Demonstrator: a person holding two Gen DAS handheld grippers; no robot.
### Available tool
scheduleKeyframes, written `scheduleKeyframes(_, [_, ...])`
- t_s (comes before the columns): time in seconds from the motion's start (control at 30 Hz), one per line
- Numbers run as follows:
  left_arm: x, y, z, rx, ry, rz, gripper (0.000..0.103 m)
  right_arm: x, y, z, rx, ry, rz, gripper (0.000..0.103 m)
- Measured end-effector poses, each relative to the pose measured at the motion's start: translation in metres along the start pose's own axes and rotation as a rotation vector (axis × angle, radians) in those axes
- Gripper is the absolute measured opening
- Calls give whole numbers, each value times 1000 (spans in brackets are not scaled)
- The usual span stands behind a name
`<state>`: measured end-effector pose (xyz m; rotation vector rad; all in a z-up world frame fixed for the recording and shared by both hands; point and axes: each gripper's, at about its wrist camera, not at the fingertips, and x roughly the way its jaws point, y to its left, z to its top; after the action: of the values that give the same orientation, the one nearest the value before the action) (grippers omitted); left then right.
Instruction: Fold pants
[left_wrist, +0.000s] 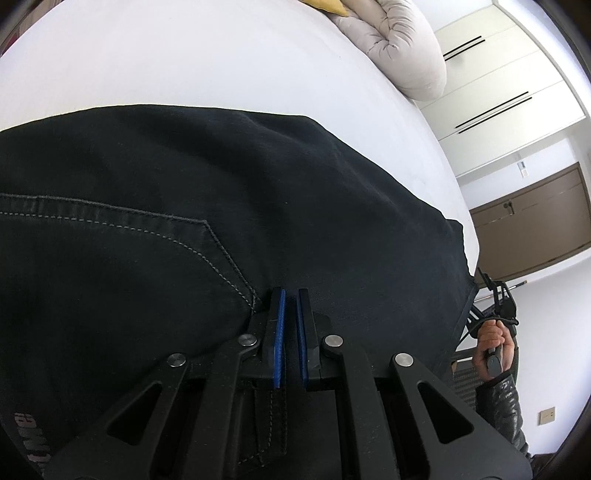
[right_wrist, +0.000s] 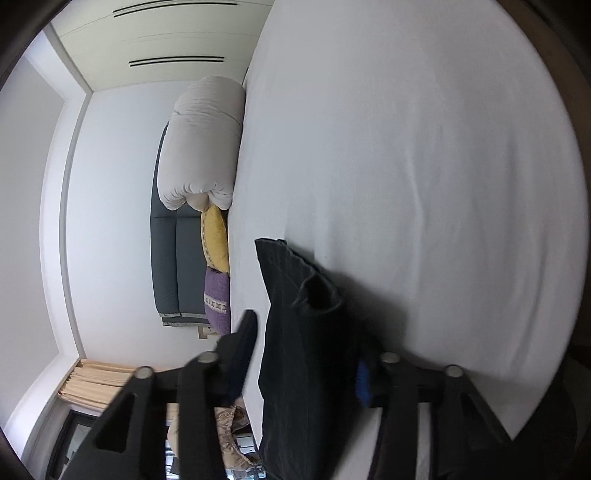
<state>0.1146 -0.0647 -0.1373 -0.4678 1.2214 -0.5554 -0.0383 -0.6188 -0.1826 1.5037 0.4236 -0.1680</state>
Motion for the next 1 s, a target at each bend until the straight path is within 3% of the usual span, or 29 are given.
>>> scheduleKeyframes(0.03, [-2, 0, -2, -1, 0, -1, 6, 2, -1, 2, -2, 4, -10, 22])
scheduleKeyframes(0.07, [3, 0, -1, 0, -1, -1, 6, 5, -3, 3, 3, 10, -24, 14])
scheduleKeyframes(0.27, [8, 2, -1, -6, -3, -9, 6, 6, 12, -5, -96, -19, -96, 12])
scheduleKeyframes(0.4, [8, 5, -1, -14, -5, -18, 6, 11, 62, -34, -298, -14, -158, 11])
scheduleKeyframes(0.53, [7, 9, -2, -27, -12, -26, 6, 35, 123, -105, -642, 74, -238, 11])
scheduleKeyframes(0.63, [2, 11, -2, -52, -19, -34, 6, 62, 153, -188, -946, 197, -300, 11])
scheduleKeyframes(0.7, [0, 11, -2, -70, -19, -38, 9, 83, 151, -250, -1161, 291, -366, 11])
scheduleKeyframes(0.73, [-1, 11, -2, -81, -18, -51, 13, 93, 144, -275, -1243, 342, -396, 11])
scheduleKeyframes(0.77, [-2, 11, -2, -87, -19, -67, 22, 105, 131, -299, -1336, 397, -444, 12])
scheduleKeyframes(0.83, [-4, 8, -1, -92, -22, -110, 48, 121, 108, -332, -1507, 386, -569, 12])
scheduleKeyframes(0.87, [-6, 4, -1, -85, -29, -146, 69, 120, 106, -341, -1560, 348, -580, 12])
scheduleKeyframes(0.9, [-7, 2, -3, -78, -34, -160, 83, 118, 107, -341, -1560, 340, -583, 12])
scheduleKeyframes(1.0, [-6, -5, -2, -103, -41, -177, 97, 113, 114, -334, -1515, 331, -569, 12])
